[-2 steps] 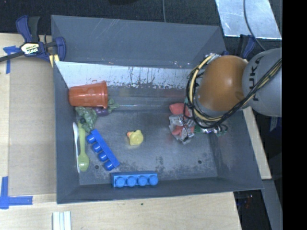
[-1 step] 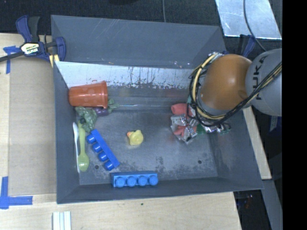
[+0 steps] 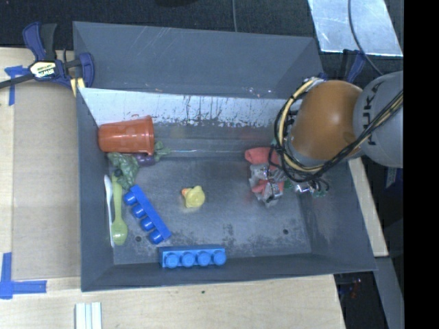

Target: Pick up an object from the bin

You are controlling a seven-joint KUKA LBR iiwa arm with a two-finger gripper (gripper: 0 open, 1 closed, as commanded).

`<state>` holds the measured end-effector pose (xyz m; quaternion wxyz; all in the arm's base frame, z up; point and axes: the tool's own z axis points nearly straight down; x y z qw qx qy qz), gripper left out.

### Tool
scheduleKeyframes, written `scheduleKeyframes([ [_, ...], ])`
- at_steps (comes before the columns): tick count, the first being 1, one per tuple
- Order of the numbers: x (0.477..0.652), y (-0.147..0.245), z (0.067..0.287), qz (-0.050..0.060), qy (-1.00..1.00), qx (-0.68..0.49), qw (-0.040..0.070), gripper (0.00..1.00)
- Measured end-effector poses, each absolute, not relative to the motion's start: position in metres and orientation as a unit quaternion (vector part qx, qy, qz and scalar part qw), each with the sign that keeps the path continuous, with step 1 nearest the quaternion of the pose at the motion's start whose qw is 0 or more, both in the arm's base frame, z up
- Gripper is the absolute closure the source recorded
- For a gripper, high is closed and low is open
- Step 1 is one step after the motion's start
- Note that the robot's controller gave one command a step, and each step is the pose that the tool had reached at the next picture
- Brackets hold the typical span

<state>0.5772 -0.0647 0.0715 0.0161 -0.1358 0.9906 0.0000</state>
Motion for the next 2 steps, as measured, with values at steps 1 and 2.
scheduleKeyframes([
  [1,0.612,-0.119,0.071,-0.001,0.987,-0.162,0.018,1.0],
  [2,0.591,-0.145,0.11,0.002,0.985,-0.174,0.015,1.0],
])
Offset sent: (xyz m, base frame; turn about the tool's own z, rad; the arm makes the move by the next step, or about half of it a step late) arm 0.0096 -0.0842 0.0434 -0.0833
